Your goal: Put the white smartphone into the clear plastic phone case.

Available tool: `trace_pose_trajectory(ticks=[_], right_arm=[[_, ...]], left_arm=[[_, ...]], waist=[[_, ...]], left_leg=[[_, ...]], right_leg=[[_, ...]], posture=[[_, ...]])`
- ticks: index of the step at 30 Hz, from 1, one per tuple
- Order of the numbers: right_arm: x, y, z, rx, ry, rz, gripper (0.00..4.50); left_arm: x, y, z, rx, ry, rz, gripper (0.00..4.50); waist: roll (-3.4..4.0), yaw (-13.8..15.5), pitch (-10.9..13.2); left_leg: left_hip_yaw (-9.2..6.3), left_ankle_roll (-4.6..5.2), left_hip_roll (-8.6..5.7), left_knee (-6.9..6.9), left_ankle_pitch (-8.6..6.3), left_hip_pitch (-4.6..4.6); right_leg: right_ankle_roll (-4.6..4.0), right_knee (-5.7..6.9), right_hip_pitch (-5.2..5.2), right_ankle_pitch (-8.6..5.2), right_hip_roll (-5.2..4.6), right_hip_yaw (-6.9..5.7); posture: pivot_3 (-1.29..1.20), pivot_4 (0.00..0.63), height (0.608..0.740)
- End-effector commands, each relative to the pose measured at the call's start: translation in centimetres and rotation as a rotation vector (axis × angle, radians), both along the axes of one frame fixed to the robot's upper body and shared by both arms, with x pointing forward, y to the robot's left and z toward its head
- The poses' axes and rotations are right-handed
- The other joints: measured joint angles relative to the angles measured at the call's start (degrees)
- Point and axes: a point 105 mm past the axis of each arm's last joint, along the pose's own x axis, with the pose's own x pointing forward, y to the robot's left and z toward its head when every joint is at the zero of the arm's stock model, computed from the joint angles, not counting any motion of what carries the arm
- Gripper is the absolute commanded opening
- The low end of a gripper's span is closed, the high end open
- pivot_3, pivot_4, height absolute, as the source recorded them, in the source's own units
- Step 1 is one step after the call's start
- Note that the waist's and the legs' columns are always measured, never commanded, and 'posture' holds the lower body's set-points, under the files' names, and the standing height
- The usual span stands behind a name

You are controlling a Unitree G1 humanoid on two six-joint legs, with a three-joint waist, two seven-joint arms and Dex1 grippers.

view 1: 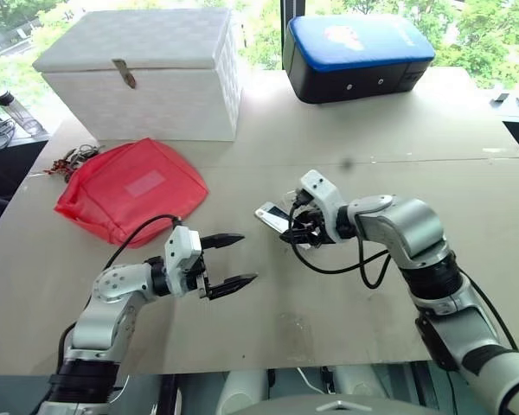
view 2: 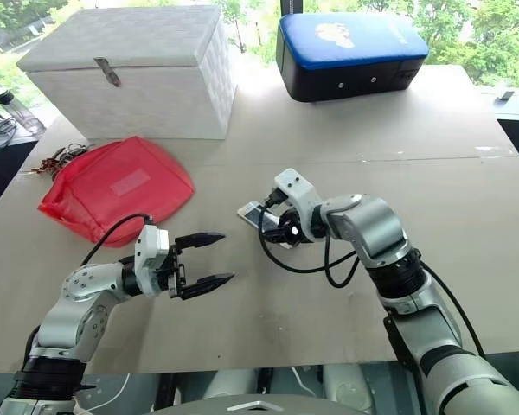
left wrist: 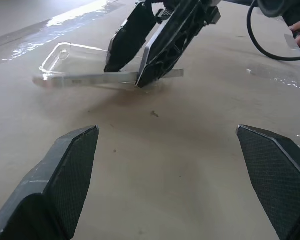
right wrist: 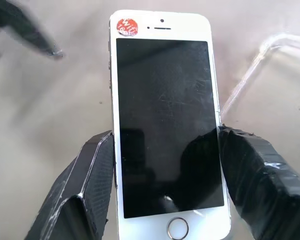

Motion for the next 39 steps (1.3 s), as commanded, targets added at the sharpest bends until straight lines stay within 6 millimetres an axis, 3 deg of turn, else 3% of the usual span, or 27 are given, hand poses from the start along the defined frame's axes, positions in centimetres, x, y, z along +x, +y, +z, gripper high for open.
trace_pose_trajectory(ticks=[1, 3, 6, 8, 11, 15, 18, 24, 31, 39], right_arm=[[-2.4, -0.4, -1.0, -0.010, 0.050, 0.154, 2.69], [-2.8, -1.7, -2.8, -0.102, 0.050, 0.190, 2.69], [-3.5, -3.5, -3.9, -0.171, 0.055, 0.248, 2.69], [-3.6, -6.0, -4.8, -0.281, 0.030, 0.268, 2.69], [-1.7, -8.2, -4.9, -0.367, -0.043, 0.203, 2.69], [1.7, -10.0, -2.9, -0.392, -0.192, 0.110, 2.69], [3.1, -10.3, -1.7, -0.382, -0.257, 0.094, 2.69], [4.2, -11.2, -1.1, -0.408, -0.362, 0.172, 2.69], [3.2, -9.1, 2.1, -0.267, -0.468, 0.268, 2.69], [3.0, -8.7, 1.4, -0.427, -0.574, 0.247, 2.69]], left_arm=[[-0.3, -0.3, 0.8, -0.006, -0.030, -0.009, 4.50], [-0.4, -0.4, 0.8, -0.007, -0.031, -0.009, 4.50], [-0.5, -0.4, 1.0, -0.007, -0.032, -0.005, 4.50], [-0.6, -0.3, 1.1, -0.003, -0.032, 0.002, 4.50], [-0.6, -0.2, 1.1, -0.002, -0.030, 0.007, 4.50], [-0.6, -0.4, 1.2, -0.006, -0.030, 0.008, 4.50], [-0.4, -0.5, 1.2, -0.007, -0.029, 0.006, 4.50], [0.0, -0.5, 1.5, -0.007, -0.033, 0.001, 4.50], [-0.2, -0.3, 1.3, -0.002, -0.033, 0.006, 4.50], [-0.4, -0.3, 0.9, -0.005, -0.027, 0.013, 4.50]], waist=[[0.01, -0.02, 0.00], [0.01, -0.06, 0.00], [-0.01, 0.38, -0.01], [-0.02, 1.23, -0.01], [-0.13, 2.06, -0.08], [-0.20, 2.11, -0.13], [-0.19, 2.38, -0.11], [-0.18, 2.75, -0.09], [-0.11, 2.60, -0.01], [-0.07, 1.85, 0.02]], left_leg=[[0.00, 0.00, 0.00, -0.01, 0.00, -0.01], [0.00, 0.00, 0.01, -0.03, 0.00, 0.01], [0.00, 0.01, 0.01, 0.00, 0.00, 0.09], [0.00, 0.03, 0.00, 0.02, -0.02, 0.09], [-0.05, 0.07, -0.04, 0.07, -0.04, 0.13], [-0.06, 0.15, -0.03, 0.08, -0.08, 0.54], [-0.06, 0.34, -0.03, 0.08, -0.19, 0.98], [-0.11, 0.10, -0.03, 0.07, -0.05, 0.95], [-0.12, 0.06, -0.02, 0.10, -0.02, 0.33], [-0.12, 0.05, -0.01, 0.11, -0.02, -0.30]], right_leg=[[0.00, 0.00, -0.01, 0.00, 0.00, 0.00], [0.00, 0.02, 0.00, 0.00, 0.01, 0.00], [0.00, -0.01, 0.06, 0.00, 0.01, 0.01], [0.00, -0.02, 0.07, 0.00, -0.01, -0.01], [0.01, -0.11, 0.22, 0.00, -0.09, -0.13], [0.00, -0.10, 0.64, 0.00, -0.08, -0.12], [-0.01, -0.10, 1.10, 0.01, -0.09, -0.13], [-0.01, -0.14, 1.09, 0.01, -0.08, -0.20], [-0.01, -0.09, 0.48, 0.01, -0.06, -0.20], [-0.01, -0.12, -0.07, 0.01, -0.08, -0.28]], posture=[[0.00, 0.150, 0.740], [0.00, 0.150, 0.740], [0.00, 0.150, 0.740], [0.00, 0.150, 0.740], [0.00, 0.150, 0.740], [0.00, 0.150, 0.740], [0.00, 0.150, 0.740], [0.00, 0.150, 0.740], [0.00, 0.150, 0.740], [0.00, 0.150, 0.740]])
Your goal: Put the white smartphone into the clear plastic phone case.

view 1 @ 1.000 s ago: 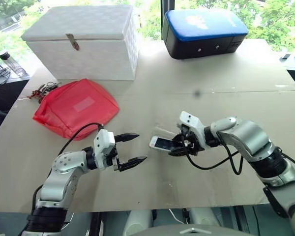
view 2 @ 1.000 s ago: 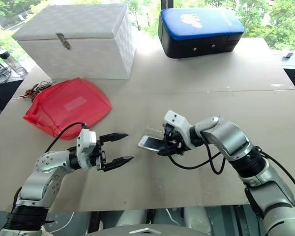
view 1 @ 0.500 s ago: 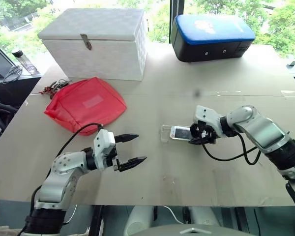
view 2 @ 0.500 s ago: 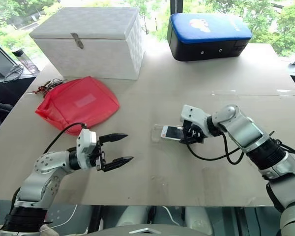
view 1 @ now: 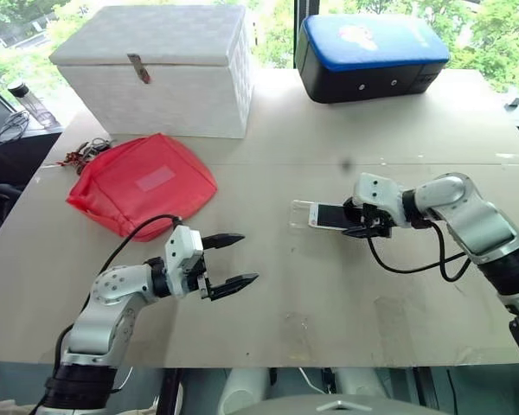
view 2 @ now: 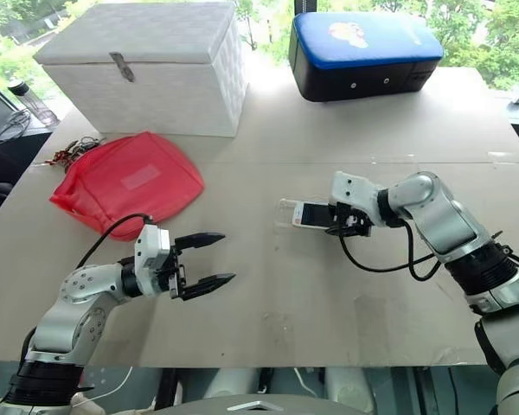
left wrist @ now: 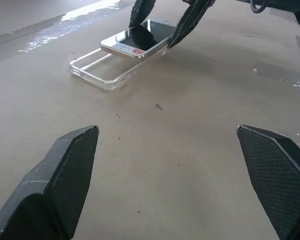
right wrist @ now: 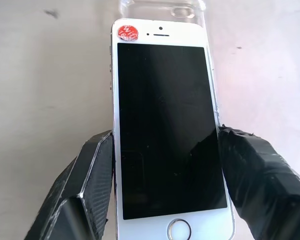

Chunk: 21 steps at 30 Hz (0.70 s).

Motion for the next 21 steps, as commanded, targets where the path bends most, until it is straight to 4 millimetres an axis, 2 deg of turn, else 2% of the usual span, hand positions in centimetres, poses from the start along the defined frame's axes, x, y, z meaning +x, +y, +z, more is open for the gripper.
trace_pose_trajectory(ticks=[1, 14, 21], right_arm=[[-0.2, 0.3, 0.4, -0.020, -0.051, -0.010, 2.69], [0.1, 0.7, 0.3, -0.019, -0.090, -0.116, 2.69], [-1.3, 1.5, -0.9, -0.100, -0.088, -0.015, 2.69]], left_arm=[[-0.1, 0.0, 0.6, -0.012, -0.033, -0.001, 4.50], [0.2, 0.1, 0.5, -0.014, -0.036, -0.005, 4.50], [-0.1, 0.0, 0.4, -0.017, -0.035, -0.004, 4.50]], waist=[[0.00, -0.10, 0.00], [0.00, -0.56, 0.00], [0.01, -0.60, 0.00]], left_leg=[[0.00, 0.00, 0.00, 0.01, 0.00, 0.00], [-0.01, 0.00, 0.00, 0.06, 0.00, 0.01], [-0.02, 0.00, 0.00, 0.06, 0.00, 0.02]], right_leg=[[0.00, 0.00, 0.00, 0.00, 0.00, 0.00], [0.00, 0.06, 0.01, 0.00, 0.02, -0.01], [0.00, 0.07, 0.01, 0.00, 0.02, -0.01]], posture=[[0.00, 0.150, 0.740], [0.00, 0.150, 0.740], [0.00, 0.150, 0.740]])
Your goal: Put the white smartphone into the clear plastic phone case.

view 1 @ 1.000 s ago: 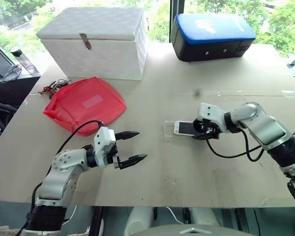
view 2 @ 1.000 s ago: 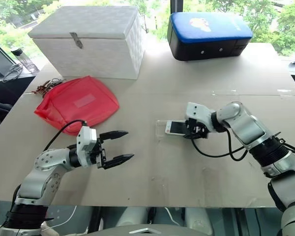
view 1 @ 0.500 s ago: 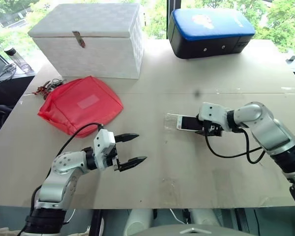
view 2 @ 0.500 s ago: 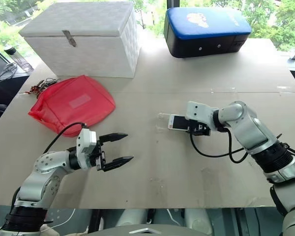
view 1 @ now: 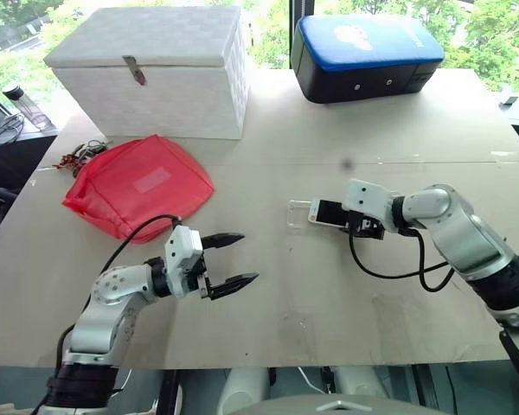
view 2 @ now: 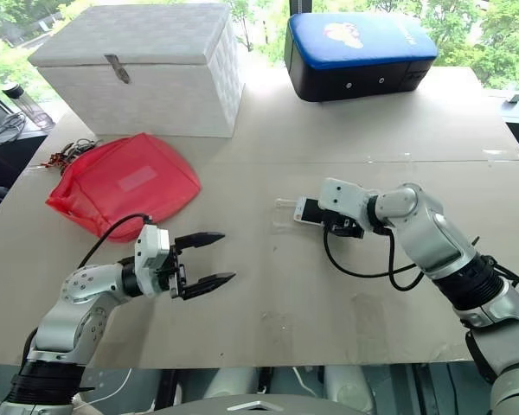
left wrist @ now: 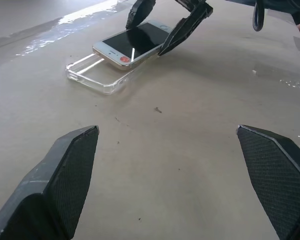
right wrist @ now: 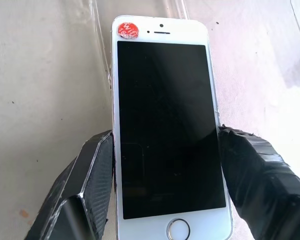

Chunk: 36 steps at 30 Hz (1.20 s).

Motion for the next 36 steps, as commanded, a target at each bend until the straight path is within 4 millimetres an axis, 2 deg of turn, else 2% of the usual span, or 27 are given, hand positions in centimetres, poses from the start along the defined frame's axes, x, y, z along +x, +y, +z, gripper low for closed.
trace_pose_trajectory(ticks=[1, 10, 18, 24, 26, 28, 33, 36], right_arm=[[-1.3, 0.8, -0.3, -0.048, -0.005, 0.095, 2.69], [-1.2, 1.4, -1.2, -0.081, 0.004, 0.131, 2.69], [1.7, 1.7, -0.5, -0.163, -0.053, 0.177, 2.69], [1.1, 1.8, -1.2, -0.196, 0.058, 0.292, 2.69], [1.3, 1.8, -1.1, -0.189, 0.062, 0.293, 3.70], [1.7, 1.8, -0.8, -0.187, 0.040, 0.291, 4.48], [3.2, 1.9, 1.6, -0.129, -0.088, 0.241, 4.48], [2.7, 1.6, 3.3, -0.047, -0.086, 0.215, 4.48]], left_arm=[[-0.3, 0.0, 0.6, -0.010, -0.031, -0.005, 4.50], [-0.3, -0.1, 0.6, -0.012, -0.032, 0.003, 4.50], [0.2, -0.2, 0.7, -0.014, -0.035, 0.007, 4.50], [0.3, 0.1, 0.7, -0.022, -0.033, 0.047, 4.50], [0.2, 0.1, 0.7, -0.024, -0.034, 0.054, 4.50], [0.1, 0.2, 0.7, -0.026, -0.033, 0.065, 4.50], [0.7, 0.2, 1.1, -0.028, -0.050, 0.100, 4.50], [1.4, 0.1, 1.4, -0.022, -0.071, 0.128, 4.50]], waist=[[0.00, 0.00, 0.00], [0.00, -0.15, -0.01], [-0.02, -0.43, -0.02], [-0.02, -0.22, -0.02], [-0.02, -0.16, -0.02], [-0.02, -0.13, -0.02], [-0.02, -0.22, -0.02], [0.00, -0.16, -0.01]], left_leg=[[0.00, 0.00, 0.00, 0.00, 0.00, 0.00], [0.01, 0.00, 0.00, 0.00, 0.00, 0.05], [0.15, 0.00, 0.00, 0.01, 0.00, 0.36], [0.18, 0.00, 0.03, 0.00, 0.00, 0.56], [0.18, 0.00, 0.03, -0.02, 0.00, 0.55], [0.18, 0.00, 0.03, -0.04, 0.00, 0.53], [0.17, 0.00, 0.03, -0.05, 0.00, 0.52], [0.20, 0.00, 0.03, -0.03, 0.00, 0.47]], right_leg=[[0.00, 0.00, 0.00, 0.00, 0.00, 0.00], [0.00, 0.02, 0.02, 0.00, 0.01, 0.02], [0.00, 0.09, 0.20, 0.00, 0.05, 0.09], [0.00, 0.09, 0.34, 0.00, 0.06, 0.19], [0.00, 0.07, 0.33, 0.00, 0.05, 0.19], [0.00, 0.07, 0.32, 0.00, 0.04, 0.19], [0.00, 0.07, 0.31, 0.00, 0.04, 0.18], [0.00, 0.11, 0.25, 0.00, 0.05, 0.23]], posture=[[0.00, 0.150, 0.740], [0.00, 0.150, 0.740], [0.00, 0.150, 0.740], [0.00, 0.150, 0.740], [0.00, 0.150, 0.740], [0.00, 0.150, 0.740], [0.00, 0.150, 0.740], [0.00, 0.150, 0.740]])
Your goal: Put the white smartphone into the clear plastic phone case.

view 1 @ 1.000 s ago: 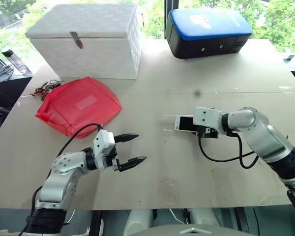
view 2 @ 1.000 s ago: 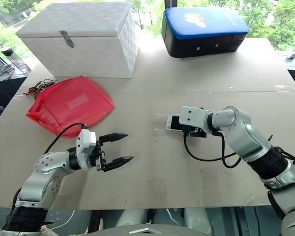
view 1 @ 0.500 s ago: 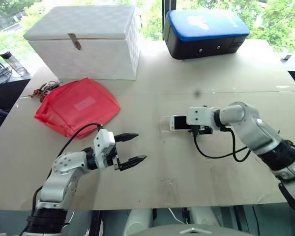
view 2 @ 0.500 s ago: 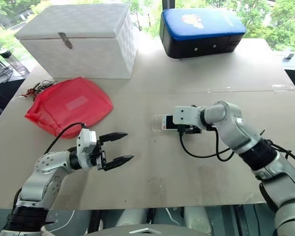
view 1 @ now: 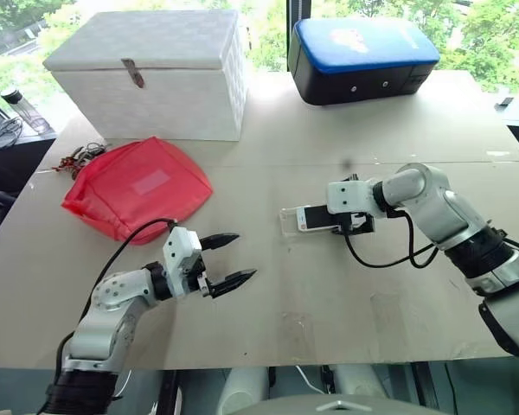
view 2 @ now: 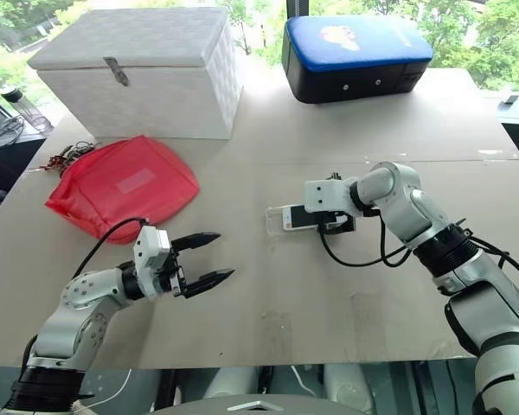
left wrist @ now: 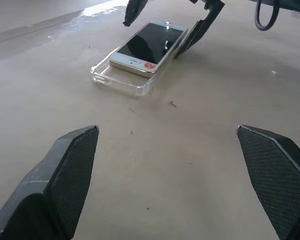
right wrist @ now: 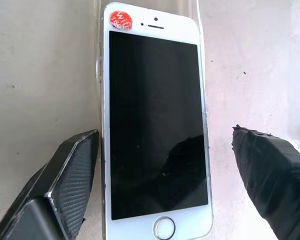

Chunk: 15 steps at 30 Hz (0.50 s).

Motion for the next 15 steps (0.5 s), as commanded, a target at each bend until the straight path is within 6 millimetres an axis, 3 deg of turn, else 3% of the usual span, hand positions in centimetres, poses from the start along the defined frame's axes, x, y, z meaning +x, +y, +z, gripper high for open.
trace_pose_trajectory(ticks=[1, 2, 5, 9, 13, 15], right_arm=[[-0.3, -0.5, 3.3, 0.118, -0.043, -0.041, 4.48], [-0.5, -0.7, 3.7, 0.142, -0.040, -0.054, 4.48], [-2.0, -1.7, 4.7, 0.225, 0.000, -0.094, 3.66], [-3.4, -3.1, 4.8, 0.288, 0.045, -0.171, 1.95], [-3.3, -4.9, 4.1, 0.316, 0.013, -0.310, 0.07], [-2.8, -5.9, 3.7, 0.312, -0.032, -0.386, 0.03]], left_arm=[[0.7, -0.3, 1.7, -0.003, -0.074, 0.013, 4.50], [0.8, -0.3, 1.8, -0.004, -0.073, 0.012, 4.50], [1.7, -0.4, 1.9, 0.009, -0.065, 0.016, 3.71], [3.2, -0.7, 2.2, 0.029, -0.074, 0.026, 2.05], [4.9, -1.9, 1.4, 0.091, -0.076, 0.027, 0.15], [6.0, -2.6, 0.6, 0.128, -0.061, 0.046, 0.06]], waist=[[0.00, 0.06, 0.00], [0.00, 0.14, 0.00], [0.00, 0.33, 0.00], [0.00, 0.30, 0.00], [0.00, 0.16, 0.00], [0.00, 0.20, 0.00]], left_leg=[[0.00, 0.00, 0.00, 0.00, 0.00, -0.04], [0.00, 0.00, 0.00, -0.01, 0.00, -0.11], [-0.02, 0.00, 0.00, 0.00, 0.00, -0.25], [-0.14, 0.00, -0.02, 0.06, 0.00, -0.36], [-0.14, 0.00, -0.04, 0.14, 0.00, -0.36], [-0.12, 0.00, -0.05, 0.16, 0.00, -0.36]], right_leg=[[0.00, 0.00, -0.04, 0.00, 0.00, -0.01], [0.00, 0.01, -0.12, 0.00, 0.00, -0.01], [0.00, -0.03, -0.19, 0.00, -0.02, -0.07], [0.00, -0.05, -0.19, 0.00, -0.04, -0.22], [0.00, 0.00, -0.17, 0.00, -0.02, -0.21], [0.01, 0.02, -0.16, 0.00, -0.03, -0.22]], posture=[[0.00, 0.150, 0.740], [0.00, 0.150, 0.740], [0.00, 0.150, 0.740], [0.00, 0.150, 0.740], [0.00, 0.150, 0.740], [0.00, 0.150, 0.740]])
